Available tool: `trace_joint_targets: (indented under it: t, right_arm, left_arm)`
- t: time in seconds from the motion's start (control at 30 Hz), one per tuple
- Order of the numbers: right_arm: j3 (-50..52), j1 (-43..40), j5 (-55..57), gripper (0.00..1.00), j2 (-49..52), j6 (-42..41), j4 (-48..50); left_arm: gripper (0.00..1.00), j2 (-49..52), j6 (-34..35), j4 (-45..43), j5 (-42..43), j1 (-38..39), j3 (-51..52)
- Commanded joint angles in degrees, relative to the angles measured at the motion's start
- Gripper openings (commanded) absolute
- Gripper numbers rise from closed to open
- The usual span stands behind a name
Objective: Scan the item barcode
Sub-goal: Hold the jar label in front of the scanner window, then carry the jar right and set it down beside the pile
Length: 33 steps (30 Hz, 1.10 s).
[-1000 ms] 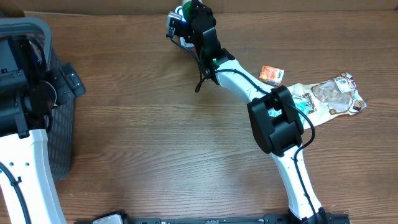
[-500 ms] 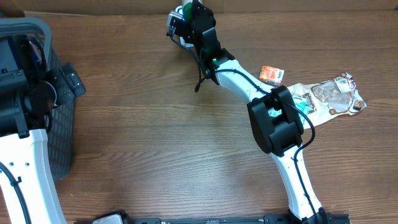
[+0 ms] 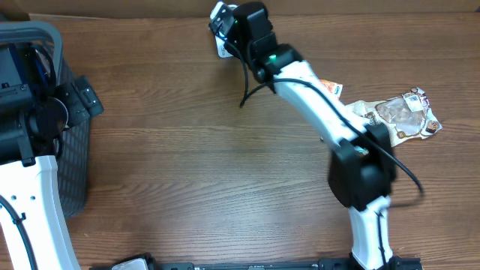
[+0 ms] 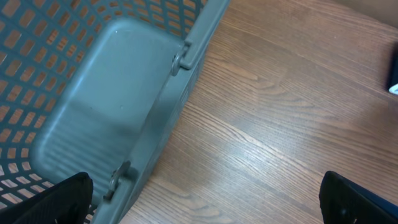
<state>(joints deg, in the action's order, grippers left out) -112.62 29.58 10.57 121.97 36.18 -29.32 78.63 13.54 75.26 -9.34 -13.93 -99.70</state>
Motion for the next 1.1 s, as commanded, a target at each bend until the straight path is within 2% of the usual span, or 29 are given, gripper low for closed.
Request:
trace_joint_targets:
  t: [0.0,0.13,0.23,0.27,0.53,0.83,0.87,0.9,1.0,1.07]
  right_arm:
    - [-1.8,-0.3,-14.8,0.44,-9.3,-16.8,-9.0]
    - [-1.8,-2.5,-25.6,0.46,-11.6,-20.6,-26.6]
    - [0.6,-4.8,-26.3,0.46,-10.7,-21.5,-40.0]
    - [1.9,-5.3,-26.3,0.46,-10.6,-21.4,-41.4]
    - [19.1,-12.7,-23.5,0.47,-10.5,-21.7,-38.2]
    - [24.6,-21.4,-16.0,0.47,-10.4,-26.2,-34.7]
    - [24.6,-21.9,-16.0,0.51,-10.4,-26.3,-34.6]
    - [24.6,-22.2,-16.0,0.64,-10.4,-26.6,-34.4]
    - [24.6,-22.6,-15.8,0.72,-10.4,-27.0,-34.4]
    - [24.6,-22.6,-15.5,0.89,-10.4,-27.4,-34.4]
  left_arm:
    - [1.00,-0.3,0.6,-0.1,0.2,-0.3,-0.6]
    - [0.99,-0.3,0.6,-0.1,0.2,-0.3,-0.6]
    - [1.00,-0.3,0.6,-0.1,0.2,-0.3,-0.6]
    - [1.00,-0.3,0.6,-0.1,0.2,-0.3,-0.6]
    - [1.00,-0.3,0.6,-0.1,0.2,-0.3,-0.6]
    - [1.00,-0.3,0.6,-0.1,0.2,-0.3,-0.6]
    - [1.00,-0.3,0.6,-0.1,0.2,-0.3,-0.6]
    - [1.00,-0.3,0.6,-0.1,0.2,-0.3,-0.6]
    - [0.99,-0.3,0.6,-0.1,0.2,-0.3,-0.6]
    - [0.99,-0.3,0.6,-0.1,0.2,-0.3,-0.6]
